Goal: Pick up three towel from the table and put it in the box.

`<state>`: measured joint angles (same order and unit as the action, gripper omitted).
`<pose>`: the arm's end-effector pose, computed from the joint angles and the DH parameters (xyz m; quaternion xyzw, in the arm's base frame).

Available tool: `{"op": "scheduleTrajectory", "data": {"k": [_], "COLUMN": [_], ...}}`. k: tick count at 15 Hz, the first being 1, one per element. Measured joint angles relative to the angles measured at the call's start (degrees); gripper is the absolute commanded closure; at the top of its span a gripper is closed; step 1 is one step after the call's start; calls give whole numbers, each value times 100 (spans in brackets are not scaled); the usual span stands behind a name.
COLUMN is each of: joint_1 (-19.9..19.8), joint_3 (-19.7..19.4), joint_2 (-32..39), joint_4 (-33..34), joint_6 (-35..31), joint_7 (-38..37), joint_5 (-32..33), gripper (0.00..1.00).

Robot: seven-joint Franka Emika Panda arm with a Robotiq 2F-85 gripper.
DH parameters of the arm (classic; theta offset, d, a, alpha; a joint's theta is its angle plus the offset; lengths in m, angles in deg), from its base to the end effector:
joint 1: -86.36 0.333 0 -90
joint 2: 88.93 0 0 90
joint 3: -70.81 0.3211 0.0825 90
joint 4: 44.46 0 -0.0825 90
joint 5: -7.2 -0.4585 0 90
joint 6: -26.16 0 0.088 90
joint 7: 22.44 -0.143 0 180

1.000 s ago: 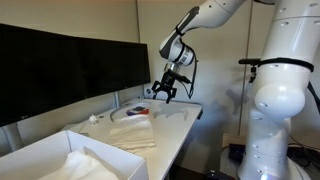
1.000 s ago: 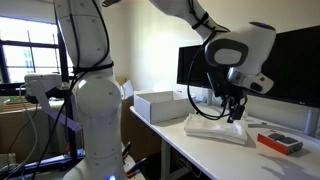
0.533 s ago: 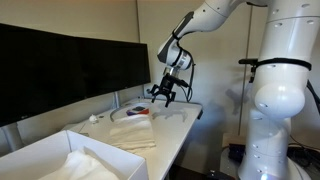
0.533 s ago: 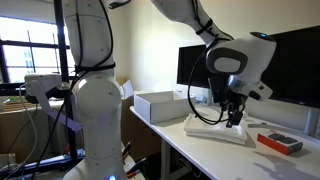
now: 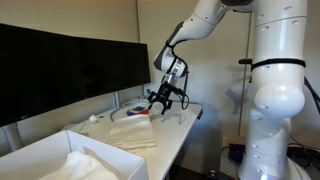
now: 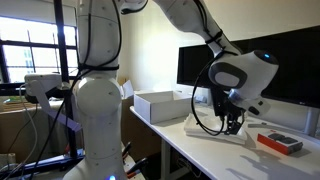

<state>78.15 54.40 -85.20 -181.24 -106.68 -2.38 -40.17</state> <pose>0.5021 -0.1960 0.2033 -0.9040 0.3284 -0.0486 0.2693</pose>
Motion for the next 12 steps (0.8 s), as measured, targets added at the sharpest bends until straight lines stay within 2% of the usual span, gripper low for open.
{"op": "scheduleTrajectory", "data": {"k": [6, 12], "joint_1": [-199, -520], "joint_3": [413, 751], "joint_2": [1055, 1571], "joint_4": [701, 1196], "joint_6": [41, 294], "joint_7": [663, 1294], "joint_5": [-287, -287], "gripper": [0, 0]}}
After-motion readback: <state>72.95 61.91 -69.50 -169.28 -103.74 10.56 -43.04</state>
